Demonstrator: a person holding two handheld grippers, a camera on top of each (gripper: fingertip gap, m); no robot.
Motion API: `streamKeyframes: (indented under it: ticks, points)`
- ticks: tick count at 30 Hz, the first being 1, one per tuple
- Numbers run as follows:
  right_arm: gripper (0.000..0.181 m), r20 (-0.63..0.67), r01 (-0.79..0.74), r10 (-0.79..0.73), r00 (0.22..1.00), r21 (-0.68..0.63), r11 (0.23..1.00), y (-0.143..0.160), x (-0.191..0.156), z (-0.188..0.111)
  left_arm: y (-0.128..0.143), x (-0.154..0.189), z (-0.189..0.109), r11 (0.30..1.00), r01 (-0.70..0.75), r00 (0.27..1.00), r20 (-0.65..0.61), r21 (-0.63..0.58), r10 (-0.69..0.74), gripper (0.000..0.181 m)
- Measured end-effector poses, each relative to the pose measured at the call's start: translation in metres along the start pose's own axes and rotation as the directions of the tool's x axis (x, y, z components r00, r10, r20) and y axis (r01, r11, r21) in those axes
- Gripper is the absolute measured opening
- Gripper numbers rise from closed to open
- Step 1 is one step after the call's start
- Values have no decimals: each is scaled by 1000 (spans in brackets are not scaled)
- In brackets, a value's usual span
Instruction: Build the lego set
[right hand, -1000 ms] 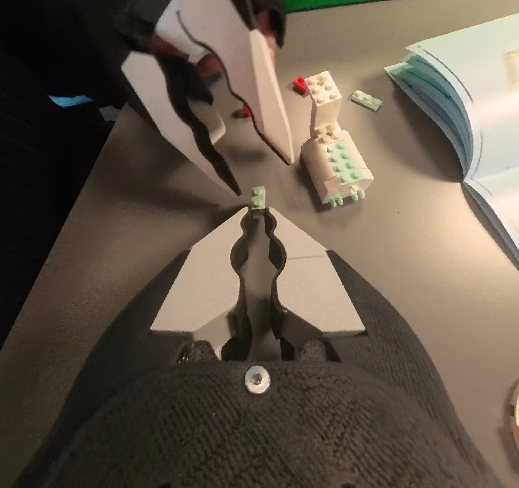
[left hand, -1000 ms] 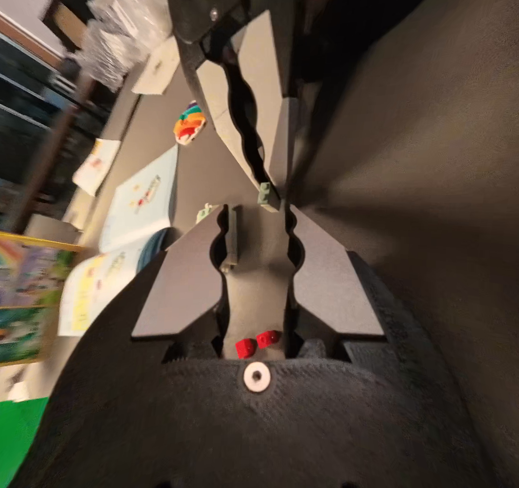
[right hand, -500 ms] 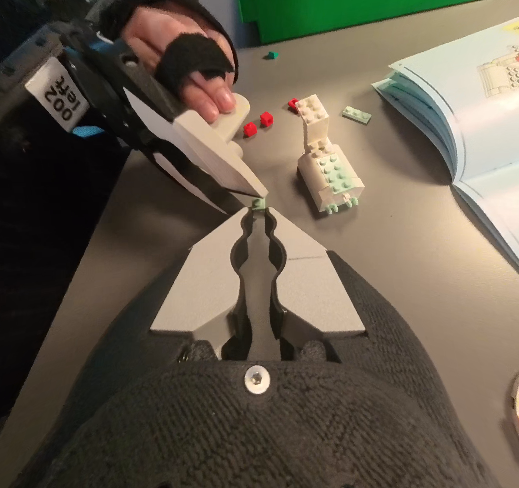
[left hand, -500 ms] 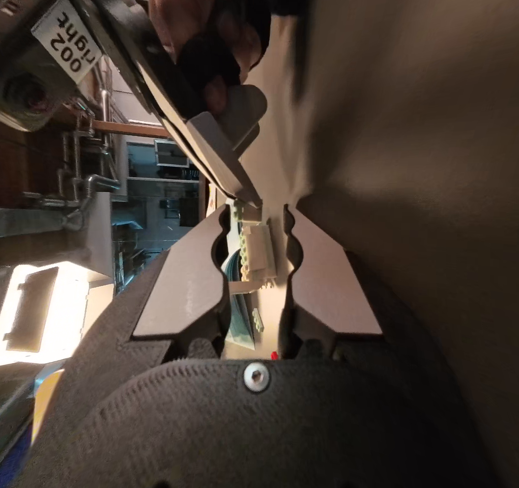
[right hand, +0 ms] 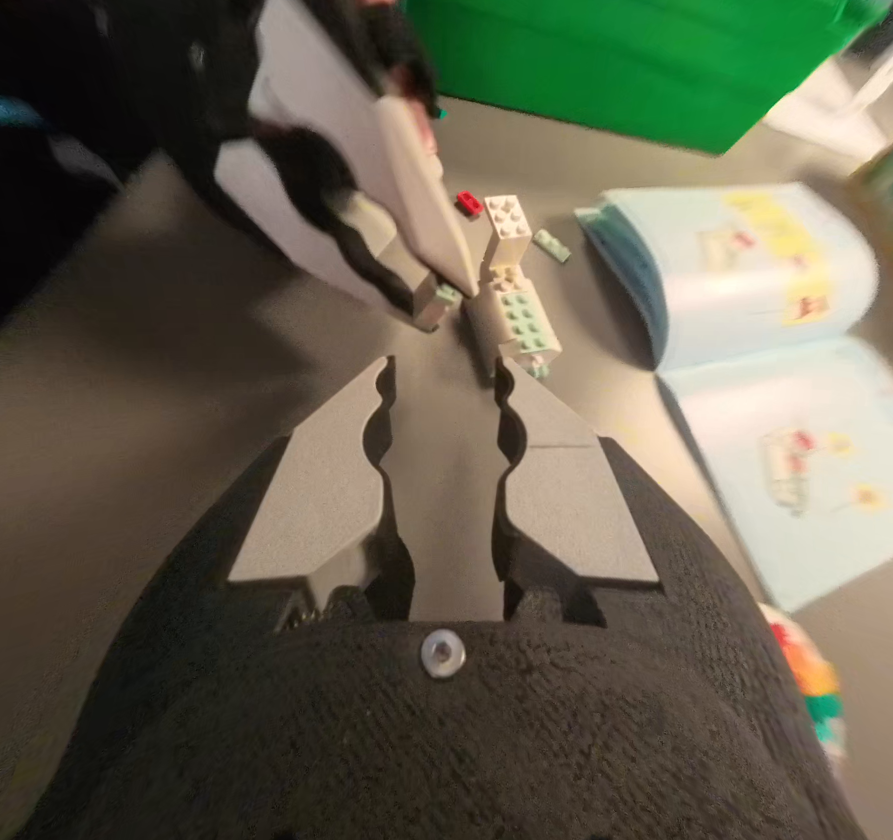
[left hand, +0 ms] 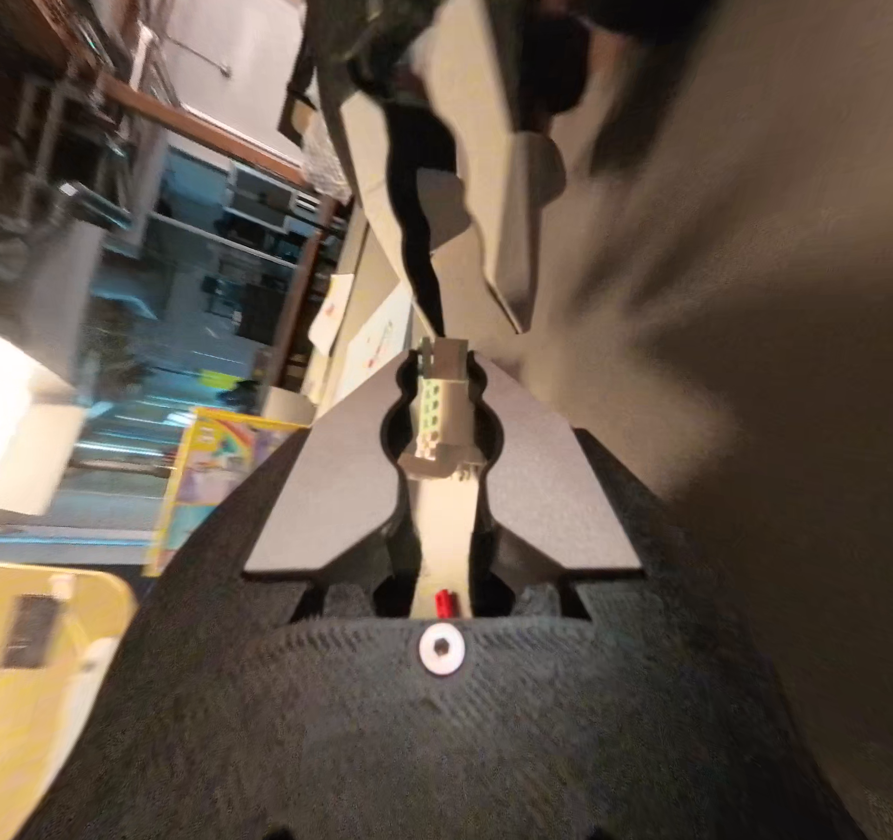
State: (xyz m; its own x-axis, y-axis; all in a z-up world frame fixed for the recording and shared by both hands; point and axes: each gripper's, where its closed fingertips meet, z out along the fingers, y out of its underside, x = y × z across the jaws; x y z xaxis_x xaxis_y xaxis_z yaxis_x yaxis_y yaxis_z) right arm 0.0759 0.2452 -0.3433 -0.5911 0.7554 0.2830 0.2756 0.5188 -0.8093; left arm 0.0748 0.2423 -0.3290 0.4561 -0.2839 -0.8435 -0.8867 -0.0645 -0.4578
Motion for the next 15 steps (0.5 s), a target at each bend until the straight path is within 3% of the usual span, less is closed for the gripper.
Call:
streamKeyframes:
  ticks: [3,5,15]
  points:
    - [40,-103,292,-287,952,37,956,-7,-3,-5,4,2,0,988,156,983,-96,6,-155,19]
    - [39,-141,382,-371,918,62,922,-16,-8,-8,3,6,0,978,209,967,-154,8,-205,19]
    - [26,-150,511,-503,851,17,859,-13,-19,-3,-8,20,-1,951,307,907,-313,34,-281,19]
